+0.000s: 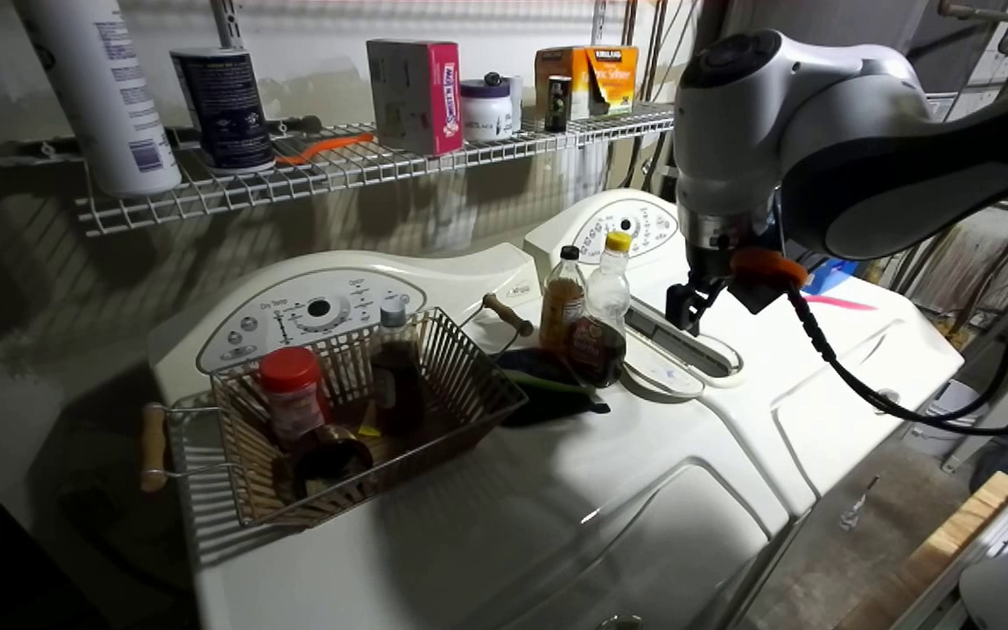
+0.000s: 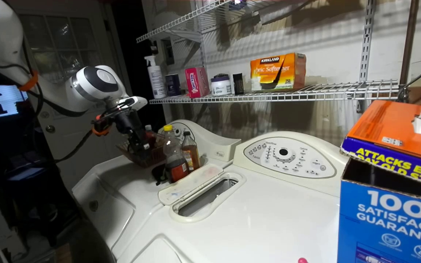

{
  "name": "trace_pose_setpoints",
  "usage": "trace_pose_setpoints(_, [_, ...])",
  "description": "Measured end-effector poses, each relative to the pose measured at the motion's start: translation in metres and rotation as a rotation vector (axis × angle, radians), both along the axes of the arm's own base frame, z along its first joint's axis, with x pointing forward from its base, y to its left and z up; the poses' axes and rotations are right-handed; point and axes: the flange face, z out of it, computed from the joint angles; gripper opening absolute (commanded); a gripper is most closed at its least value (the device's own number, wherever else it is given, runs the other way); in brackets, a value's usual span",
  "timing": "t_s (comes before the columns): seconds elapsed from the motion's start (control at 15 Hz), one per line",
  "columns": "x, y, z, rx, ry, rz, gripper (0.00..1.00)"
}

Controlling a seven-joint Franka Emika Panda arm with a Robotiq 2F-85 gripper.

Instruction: Close the soap dispenser on the washing machine on the right.

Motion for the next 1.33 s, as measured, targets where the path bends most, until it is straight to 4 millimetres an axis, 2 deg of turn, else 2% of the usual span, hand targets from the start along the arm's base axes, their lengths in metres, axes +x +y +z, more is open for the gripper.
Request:
trace_pose_setpoints(0.33, [-0.002, 0.001, -0.002, -0.014, 0.016, 0.0, 1.0])
trace_pose_setpoints(0.73, [-0.004, 0.027, -0.043, -0.083, 0.107, 0.013, 1.0])
trace_pose_setpoints(1.07, [0.012, 0.043, -0.067, -0.05, 0.094, -0.043, 1.0])
trace_pose_setpoints(1.33, [0.024, 0.048, -0.088, -0.057, 0.009, -0.024, 1.0])
